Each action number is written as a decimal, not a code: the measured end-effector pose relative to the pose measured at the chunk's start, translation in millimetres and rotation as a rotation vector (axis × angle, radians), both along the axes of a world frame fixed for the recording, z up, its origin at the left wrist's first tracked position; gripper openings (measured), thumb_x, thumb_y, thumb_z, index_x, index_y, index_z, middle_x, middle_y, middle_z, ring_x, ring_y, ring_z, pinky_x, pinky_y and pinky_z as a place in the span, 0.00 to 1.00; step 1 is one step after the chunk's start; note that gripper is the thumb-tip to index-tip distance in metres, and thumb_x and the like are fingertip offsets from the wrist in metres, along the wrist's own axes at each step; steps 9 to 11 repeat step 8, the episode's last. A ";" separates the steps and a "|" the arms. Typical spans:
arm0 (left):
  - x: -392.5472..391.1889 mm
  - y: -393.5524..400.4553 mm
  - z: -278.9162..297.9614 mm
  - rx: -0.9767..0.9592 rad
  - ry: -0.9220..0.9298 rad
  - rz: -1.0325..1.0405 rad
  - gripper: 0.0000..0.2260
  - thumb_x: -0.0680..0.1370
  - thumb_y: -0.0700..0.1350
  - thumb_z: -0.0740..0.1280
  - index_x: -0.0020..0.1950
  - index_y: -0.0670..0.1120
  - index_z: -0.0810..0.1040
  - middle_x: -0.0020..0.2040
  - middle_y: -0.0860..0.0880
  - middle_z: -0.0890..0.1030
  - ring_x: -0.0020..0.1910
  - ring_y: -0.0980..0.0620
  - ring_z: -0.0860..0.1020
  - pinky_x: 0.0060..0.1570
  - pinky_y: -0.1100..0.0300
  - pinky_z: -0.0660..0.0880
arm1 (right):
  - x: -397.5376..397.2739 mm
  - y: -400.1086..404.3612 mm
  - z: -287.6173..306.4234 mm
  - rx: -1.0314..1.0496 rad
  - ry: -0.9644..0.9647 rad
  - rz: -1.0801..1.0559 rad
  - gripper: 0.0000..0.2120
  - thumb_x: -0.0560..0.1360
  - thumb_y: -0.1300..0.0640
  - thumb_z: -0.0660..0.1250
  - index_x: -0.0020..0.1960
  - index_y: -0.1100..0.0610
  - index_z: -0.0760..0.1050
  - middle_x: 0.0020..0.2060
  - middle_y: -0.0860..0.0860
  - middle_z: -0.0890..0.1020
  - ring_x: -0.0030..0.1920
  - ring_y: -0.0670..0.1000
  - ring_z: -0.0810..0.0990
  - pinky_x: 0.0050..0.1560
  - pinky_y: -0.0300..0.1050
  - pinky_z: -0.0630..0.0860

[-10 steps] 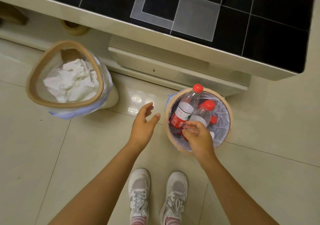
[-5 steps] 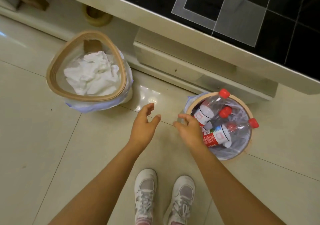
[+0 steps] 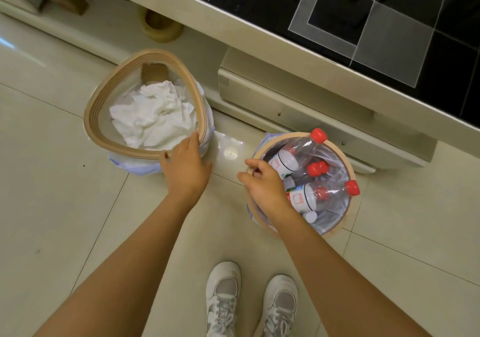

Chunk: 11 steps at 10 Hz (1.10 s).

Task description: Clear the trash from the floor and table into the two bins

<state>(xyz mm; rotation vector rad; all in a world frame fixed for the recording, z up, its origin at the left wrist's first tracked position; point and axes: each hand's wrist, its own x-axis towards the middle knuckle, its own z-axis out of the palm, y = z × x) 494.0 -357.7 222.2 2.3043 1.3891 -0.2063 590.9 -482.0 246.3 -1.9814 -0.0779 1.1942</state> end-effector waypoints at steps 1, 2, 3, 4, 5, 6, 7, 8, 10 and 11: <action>5.8 10.5 -3.8 -0.031 -0.076 0.024 0.06 0.75 0.40 0.62 0.51 0.46 0.75 0.45 0.45 0.79 0.46 0.41 0.77 0.51 0.47 0.71 | 0.0 7.0 3.4 0.001 0.040 -0.021 0.19 0.74 0.57 0.68 0.65 0.53 0.73 0.60 0.50 0.75 0.61 0.49 0.74 0.57 0.39 0.69; 8.0 0.5 -5.8 -0.096 -0.137 -0.076 0.04 0.78 0.43 0.61 0.49 0.48 0.76 0.43 0.46 0.79 0.42 0.42 0.78 0.46 0.48 0.74 | 4.0 11.4 6.1 0.027 0.103 -0.063 0.23 0.75 0.54 0.68 0.69 0.53 0.69 0.63 0.50 0.73 0.64 0.48 0.72 0.56 0.38 0.66; 11.4 -23.5 -4.0 -0.131 -0.141 -0.214 0.05 0.78 0.45 0.62 0.52 0.49 0.76 0.45 0.49 0.79 0.44 0.44 0.78 0.46 0.52 0.70 | 4.3 15.5 10.7 0.075 0.148 -0.144 0.24 0.77 0.53 0.66 0.72 0.54 0.65 0.65 0.50 0.72 0.65 0.49 0.72 0.60 0.39 0.67; 15.3 -47.3 -1.2 -0.147 -0.124 -0.278 0.08 0.80 0.45 0.60 0.55 0.48 0.77 0.48 0.48 0.80 0.46 0.45 0.79 0.45 0.54 0.66 | -0.6 9.6 4.2 0.108 0.138 -0.151 0.22 0.77 0.52 0.66 0.69 0.52 0.67 0.59 0.49 0.78 0.60 0.51 0.78 0.65 0.51 0.72; 19.0 -64.6 3.3 -0.160 -0.056 -0.281 0.14 0.81 0.43 0.55 0.64 0.47 0.73 0.55 0.48 0.80 0.52 0.45 0.78 0.50 0.55 0.67 | -4.7 -0.6 0.0 0.129 0.109 -0.126 0.12 0.74 0.49 0.68 0.56 0.42 0.73 0.51 0.43 0.82 0.56 0.46 0.80 0.64 0.52 0.73; 21.0 -75.5 11.0 -0.211 0.020 -0.285 0.23 0.81 0.45 0.54 0.77 0.47 0.57 0.69 0.50 0.73 0.67 0.49 0.71 0.66 0.51 0.64 | -7.8 -9.7 -2.2 0.138 0.144 -0.129 0.17 0.64 0.45 0.68 0.52 0.36 0.72 0.52 0.41 0.81 0.58 0.46 0.79 0.65 0.53 0.72; 21.4 -80.3 16.8 -0.218 0.045 -0.293 0.24 0.81 0.48 0.54 0.77 0.49 0.56 0.74 0.51 0.67 0.71 0.50 0.66 0.68 0.50 0.61 | -10.0 -18.2 5.6 0.117 0.100 -0.085 0.28 0.61 0.42 0.67 0.61 0.41 0.72 0.58 0.44 0.79 0.62 0.47 0.77 0.65 0.54 0.72; 24.9 -86.7 32.0 -0.210 0.038 -0.349 0.20 0.80 0.48 0.55 0.72 0.50 0.64 0.70 0.50 0.71 0.67 0.48 0.70 0.63 0.52 0.65 | -5.5 -31.3 19.6 0.069 -0.060 0.007 0.27 0.63 0.42 0.65 0.62 0.46 0.72 0.56 0.48 0.79 0.57 0.49 0.78 0.60 0.55 0.75; 24.9 -86.7 32.0 -0.210 0.038 -0.349 0.20 0.80 0.48 0.55 0.72 0.50 0.64 0.70 0.50 0.71 0.67 0.48 0.70 0.63 0.52 0.65 | -5.5 -31.3 19.6 0.069 -0.060 0.007 0.27 0.63 0.42 0.65 0.62 0.46 0.72 0.56 0.48 0.79 0.57 0.49 0.78 0.60 0.55 0.75; 24.9 -86.7 32.0 -0.210 0.038 -0.349 0.20 0.80 0.48 0.55 0.72 0.50 0.64 0.70 0.50 0.71 0.67 0.48 0.70 0.63 0.52 0.65 | -5.5 -31.3 19.6 0.069 -0.060 0.007 0.27 0.63 0.42 0.65 0.62 0.46 0.72 0.56 0.48 0.79 0.57 0.49 0.78 0.60 0.55 0.75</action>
